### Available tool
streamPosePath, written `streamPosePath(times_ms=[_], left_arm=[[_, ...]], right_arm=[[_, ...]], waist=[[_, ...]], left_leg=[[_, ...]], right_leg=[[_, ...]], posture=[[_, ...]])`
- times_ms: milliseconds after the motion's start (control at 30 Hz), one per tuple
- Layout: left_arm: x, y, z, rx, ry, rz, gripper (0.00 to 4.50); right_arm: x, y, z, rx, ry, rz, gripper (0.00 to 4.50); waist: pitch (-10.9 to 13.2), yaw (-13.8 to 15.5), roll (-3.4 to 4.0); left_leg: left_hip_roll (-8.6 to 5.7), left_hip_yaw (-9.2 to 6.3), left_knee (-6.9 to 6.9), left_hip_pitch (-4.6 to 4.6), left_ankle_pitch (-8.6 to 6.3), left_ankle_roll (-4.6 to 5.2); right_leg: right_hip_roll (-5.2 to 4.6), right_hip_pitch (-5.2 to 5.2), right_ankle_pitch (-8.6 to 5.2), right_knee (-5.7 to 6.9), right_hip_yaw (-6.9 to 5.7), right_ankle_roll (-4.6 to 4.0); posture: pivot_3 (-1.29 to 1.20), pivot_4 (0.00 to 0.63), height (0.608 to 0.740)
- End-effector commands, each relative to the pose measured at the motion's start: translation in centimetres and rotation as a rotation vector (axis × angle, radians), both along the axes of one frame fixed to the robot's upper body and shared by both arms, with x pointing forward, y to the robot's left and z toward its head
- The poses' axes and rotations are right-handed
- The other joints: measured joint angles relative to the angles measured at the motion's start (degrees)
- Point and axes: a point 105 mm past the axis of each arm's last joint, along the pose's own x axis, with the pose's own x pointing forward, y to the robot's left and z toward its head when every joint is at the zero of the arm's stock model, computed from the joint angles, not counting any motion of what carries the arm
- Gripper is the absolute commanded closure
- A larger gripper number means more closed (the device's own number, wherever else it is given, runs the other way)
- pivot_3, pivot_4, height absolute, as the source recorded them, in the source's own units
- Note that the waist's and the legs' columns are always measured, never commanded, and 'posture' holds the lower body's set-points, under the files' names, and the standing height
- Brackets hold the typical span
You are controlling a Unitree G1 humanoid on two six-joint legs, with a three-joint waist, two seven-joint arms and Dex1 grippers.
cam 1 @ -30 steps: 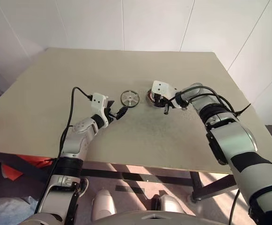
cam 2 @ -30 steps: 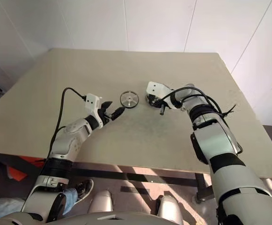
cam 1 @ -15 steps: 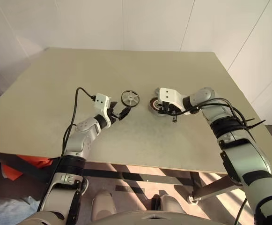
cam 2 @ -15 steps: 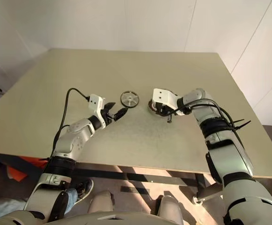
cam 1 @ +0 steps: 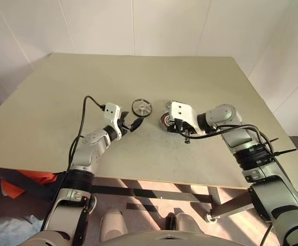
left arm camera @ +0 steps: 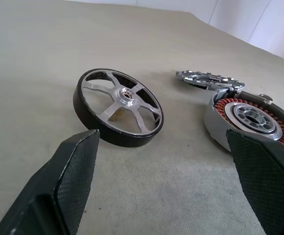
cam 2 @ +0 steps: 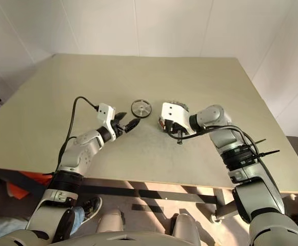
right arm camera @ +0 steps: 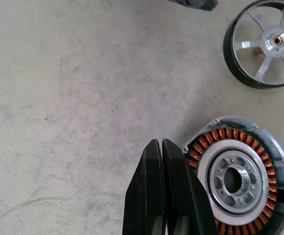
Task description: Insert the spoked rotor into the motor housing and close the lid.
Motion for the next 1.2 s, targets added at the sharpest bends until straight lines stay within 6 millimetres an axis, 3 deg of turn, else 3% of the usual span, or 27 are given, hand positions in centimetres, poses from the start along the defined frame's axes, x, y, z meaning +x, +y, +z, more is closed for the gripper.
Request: streamPosePath(times_ms=[33, 367, 500, 700, 800, 933, 1200], left_arm=[[0.2, 0.1, 1.3, -0.001, -0.053, -0.002, 0.09], [0.3, -0.2, 1.2, -0.001, -0.049, -0.012, 0.09], [0.3, -0.2, 1.2, 0.000, -0.048, -0.015, 0.09], [0.4, 0.1, 1.2, 0.004, -0.047, -0.007, 0.09], [0.4, 0.2, 1.1, 0.006, -0.046, -0.005, 0.09], [0.3, 0.1, 1.1, 0.007, -0.044, -0.007, 0.09], [0.4, 0.1, 0.9, 0.010, -0.040, -0.008, 0.09]], right_arm=[[-0.6, 0.7, 1.0, 0.025, -0.034, 0.017, 4.49], [1.9, -0.7, 1.7, -0.002, -0.082, -0.071, 4.49], [3.2, -2.1, 0.8, -0.037, -0.080, -0.123, 4.49], [2.5, -1.9, 0.0, -0.037, -0.035, -0.081, 4.49], [1.9, -1.7, -0.1, -0.031, -0.024, -0.055, 3.84], [2.4, -1.7, 0.7, -0.021, -0.067, -0.078, 2.55], [2.0, -1.5, 2.2, -0.005, -0.095, -0.068, 2.55]], waist=[[0.00, 0.00, 0.00], [0.00, -0.04, 0.00], [0.00, -0.07, 0.00], [0.00, -0.05, 0.00], [0.00, -0.02, 0.00], [0.00, -0.03, 0.00], [0.00, -0.02, 0.00]], left_leg=[[0.00, 0.00, 0.00, 0.01, 0.00, 0.00], [-0.01, 0.00, 0.00, 0.09, 0.02, -0.04], [-0.02, 0.00, 0.00, 0.08, 0.02, -0.04], [-0.02, 0.00, 0.00, 0.06, 0.02, -0.03], [-0.02, 0.00, 0.00, 0.06, 0.02, -0.03], [-0.01, 0.00, 0.00, 0.06, 0.01, -0.02], [-0.01, 0.00, 0.00, 0.08, 0.02, -0.03]], right_leg=[[0.00, 0.01, 0.00, 0.00, 0.00, 0.00], [0.00, 0.06, 0.00, 0.02, 0.03, 0.01], [0.00, 0.06, 0.00, 0.02, 0.03, 0.00], [0.00, 0.05, 0.00, 0.00, 0.01, 0.00], [0.00, 0.05, 0.00, 0.01, 0.01, 0.00], [0.00, 0.05, 0.00, 0.00, 0.01, 0.00], [0.00, 0.05, 0.00, 0.01, 0.02, 0.00]], posture=[[0.00, 0.000, 0.740], [0.00, 0.000, 0.740], [0.00, 0.000, 0.740], [0.00, 0.000, 0.740], [0.00, 0.000, 0.740], [0.00, 0.000, 0.740], [0.00, 0.000, 0.740]])
